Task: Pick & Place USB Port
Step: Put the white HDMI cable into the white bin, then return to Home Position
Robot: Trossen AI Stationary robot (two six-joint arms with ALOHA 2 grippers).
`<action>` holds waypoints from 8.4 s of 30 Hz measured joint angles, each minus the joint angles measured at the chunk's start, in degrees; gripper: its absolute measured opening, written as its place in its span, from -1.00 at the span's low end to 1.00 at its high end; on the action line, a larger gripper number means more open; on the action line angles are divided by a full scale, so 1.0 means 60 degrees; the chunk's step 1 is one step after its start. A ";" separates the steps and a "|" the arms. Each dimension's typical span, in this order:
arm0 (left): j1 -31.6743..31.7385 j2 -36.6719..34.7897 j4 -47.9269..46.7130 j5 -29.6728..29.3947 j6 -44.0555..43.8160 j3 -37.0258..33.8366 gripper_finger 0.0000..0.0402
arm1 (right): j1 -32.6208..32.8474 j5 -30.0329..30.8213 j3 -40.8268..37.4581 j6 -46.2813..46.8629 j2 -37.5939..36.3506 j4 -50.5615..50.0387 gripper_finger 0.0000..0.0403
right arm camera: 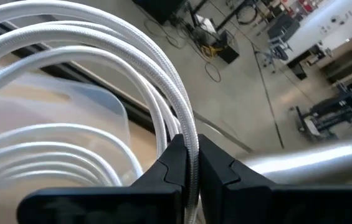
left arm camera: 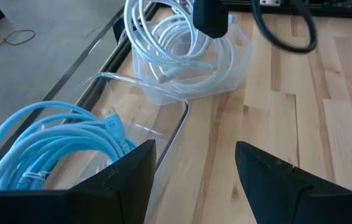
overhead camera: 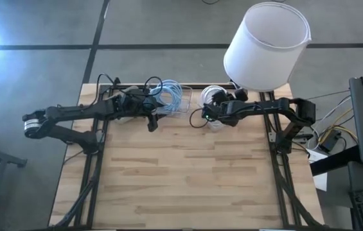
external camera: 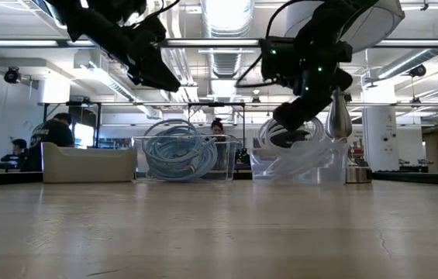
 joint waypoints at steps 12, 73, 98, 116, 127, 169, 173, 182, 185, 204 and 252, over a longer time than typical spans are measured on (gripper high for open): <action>0.0000 0.0000 0.0007 0.0000 0.0040 0.0015 0.12 | 0.0144 0.0003 0.0000 0.2049 -0.0011 -0.2066 -0.94; -0.0393 -0.5368 0.1524 0.0135 -0.0889 -0.3625 0.11 | 0.2996 -1.2899 -0.3618 -0.7705 -0.6344 0.5605 -0.66; -0.0389 -0.9231 0.2945 0.0142 -0.1031 -0.6767 0.11 | 0.1871 -1.3080 -0.8826 -0.5972 -1.1097 0.9922 -0.63; -0.0389 -1.0625 0.2732 0.0142 -0.1005 -0.7639 0.11 | 0.1871 -1.3070 -0.9907 -0.5762 -1.2548 1.0011 -0.57; -0.0389 -1.0670 0.2229 0.0146 -0.1022 -0.7650 0.11 | 0.1867 -1.2972 -1.0182 -0.6072 -1.3857 0.9367 -0.66; -0.0388 -1.0597 0.1508 0.0142 -0.1089 -0.7672 0.11 | 0.1863 -1.2987 -1.0182 -0.6210 -1.3938 0.8896 -0.59; -0.0386 -1.0597 0.1507 0.0142 -0.1089 -0.7672 0.11 | 0.1863 -1.2987 -1.0182 -0.6225 -1.3938 0.8899 -0.56; -0.0387 -1.0597 0.1504 0.0142 -0.1089 -0.7672 0.11 | 0.1865 -1.2987 -1.0181 -0.6218 -1.3938 0.8900 -0.58; -0.0386 -1.0597 0.1504 0.0142 -0.1089 -0.7672 0.11 | 0.1863 -1.2987 -1.0178 -0.6218 -1.3938 0.8900 -0.61; -0.0389 -1.0593 0.1500 0.0142 -0.1089 -0.7672 0.11 | 0.1865 -1.2987 -1.0178 -0.6221 -1.3938 0.8900 -0.58; -0.0388 -1.0593 0.1500 0.0142 -0.1089 -0.7672 0.11 | 0.1867 -1.2985 -1.0174 -0.6218 -1.3938 0.8900 -0.61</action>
